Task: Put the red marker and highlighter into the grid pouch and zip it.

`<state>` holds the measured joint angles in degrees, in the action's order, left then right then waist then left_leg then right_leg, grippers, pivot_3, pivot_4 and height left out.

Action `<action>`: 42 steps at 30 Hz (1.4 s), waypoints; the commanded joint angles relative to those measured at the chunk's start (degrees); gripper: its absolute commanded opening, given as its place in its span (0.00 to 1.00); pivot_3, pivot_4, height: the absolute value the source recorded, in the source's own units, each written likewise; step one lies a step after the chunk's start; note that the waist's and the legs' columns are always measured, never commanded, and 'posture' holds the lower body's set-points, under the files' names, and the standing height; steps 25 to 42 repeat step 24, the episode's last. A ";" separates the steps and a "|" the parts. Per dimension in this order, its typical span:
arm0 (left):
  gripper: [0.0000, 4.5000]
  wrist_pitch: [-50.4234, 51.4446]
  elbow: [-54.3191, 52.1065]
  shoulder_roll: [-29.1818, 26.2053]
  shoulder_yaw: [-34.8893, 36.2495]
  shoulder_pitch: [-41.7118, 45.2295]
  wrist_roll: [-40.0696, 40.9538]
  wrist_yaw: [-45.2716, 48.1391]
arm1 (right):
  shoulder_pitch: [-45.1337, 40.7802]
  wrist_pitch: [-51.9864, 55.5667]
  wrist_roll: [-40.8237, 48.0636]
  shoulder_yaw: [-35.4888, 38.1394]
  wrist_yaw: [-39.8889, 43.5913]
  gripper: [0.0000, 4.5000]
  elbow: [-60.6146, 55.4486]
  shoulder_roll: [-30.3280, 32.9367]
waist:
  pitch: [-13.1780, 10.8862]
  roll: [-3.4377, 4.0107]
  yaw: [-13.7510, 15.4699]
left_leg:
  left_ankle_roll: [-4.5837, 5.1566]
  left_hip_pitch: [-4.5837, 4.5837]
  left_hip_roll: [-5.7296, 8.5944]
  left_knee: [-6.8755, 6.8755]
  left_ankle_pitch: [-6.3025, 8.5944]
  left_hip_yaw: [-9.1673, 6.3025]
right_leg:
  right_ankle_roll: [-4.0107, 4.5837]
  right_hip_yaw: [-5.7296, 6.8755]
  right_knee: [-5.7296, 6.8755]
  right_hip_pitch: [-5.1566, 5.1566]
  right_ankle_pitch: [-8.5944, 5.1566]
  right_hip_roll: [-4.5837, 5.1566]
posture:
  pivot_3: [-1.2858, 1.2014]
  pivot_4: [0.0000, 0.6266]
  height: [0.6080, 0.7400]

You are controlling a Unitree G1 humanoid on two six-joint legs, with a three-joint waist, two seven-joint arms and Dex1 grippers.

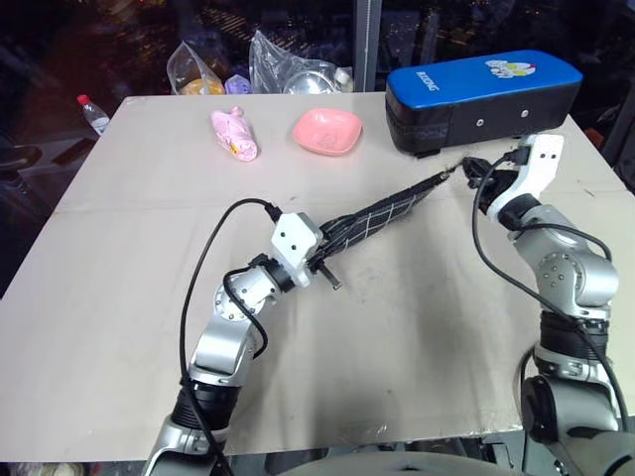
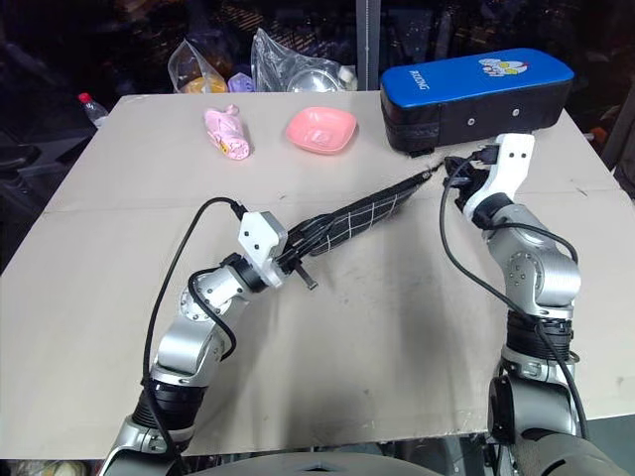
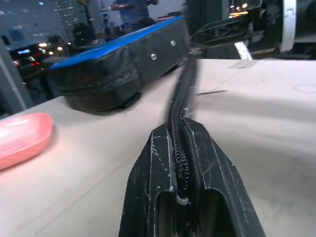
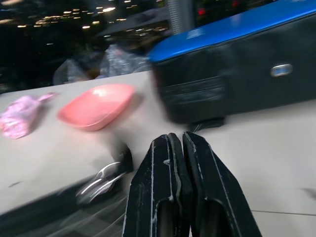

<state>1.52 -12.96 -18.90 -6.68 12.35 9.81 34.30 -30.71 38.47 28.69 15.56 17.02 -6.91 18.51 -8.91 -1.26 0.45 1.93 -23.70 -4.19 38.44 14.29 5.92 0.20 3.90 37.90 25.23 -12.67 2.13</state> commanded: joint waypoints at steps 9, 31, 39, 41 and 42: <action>0.76 0.70 -4.01 -6.51 7.28 -9.76 3.01 1.10 | 18.78 -5.84 3.48 -0.44 25.90 0.96 -7.99 18.25 | 0.00 0.01 0.06 | 0.01 0.03 -0.02 -0.05 0.01 -0.02 | -0.20 0.00 -0.04 0.01 -0.13 0.01 | 0.52 0.24 1.00; 0.93 10.17 -9.02 -19.12 15.12 -34.01 11.28 12.45 | 27.12 -37.76 -2.35 -0.60 59.57 0.96 25.49 26.63 | -0.01 0.09 0.29 | 0.00 0.87 0.00 -0.14 0.03 0.00 | 0.07 -0.07 -0.07 -0.51 -0.27 -0.01 | 0.52 0.24 1.00; 0.93 10.17 -9.02 -19.12 15.12 -34.01 11.28 12.45 | 27.12 -37.76 -2.35 -0.60 59.57 0.96 25.49 26.63 | -0.01 0.09 0.29 | 0.00 0.87 0.00 -0.14 0.03 0.00 | 0.07 -0.07 -0.07 -0.51 -0.27 -0.01 | 0.52 0.24 1.00; 0.93 10.17 -9.02 -19.12 15.12 -34.01 11.28 12.45 | 27.12 -37.76 -2.35 -0.60 59.57 0.96 25.49 26.63 | -0.01 0.09 0.29 | 0.00 0.87 0.00 -0.14 0.03 0.00 | 0.07 -0.07 -0.07 -0.51 -0.27 -0.01 | 0.52 0.24 1.00; 0.93 10.17 -9.02 -19.12 15.12 -34.01 11.28 12.45 | 27.12 -37.76 -2.35 -0.60 59.57 0.96 25.49 26.63 | -0.01 0.09 0.29 | 0.00 0.87 0.00 -0.14 0.03 0.00 | 0.07 -0.07 -0.07 -0.51 -0.27 -0.01 | 0.52 0.24 1.00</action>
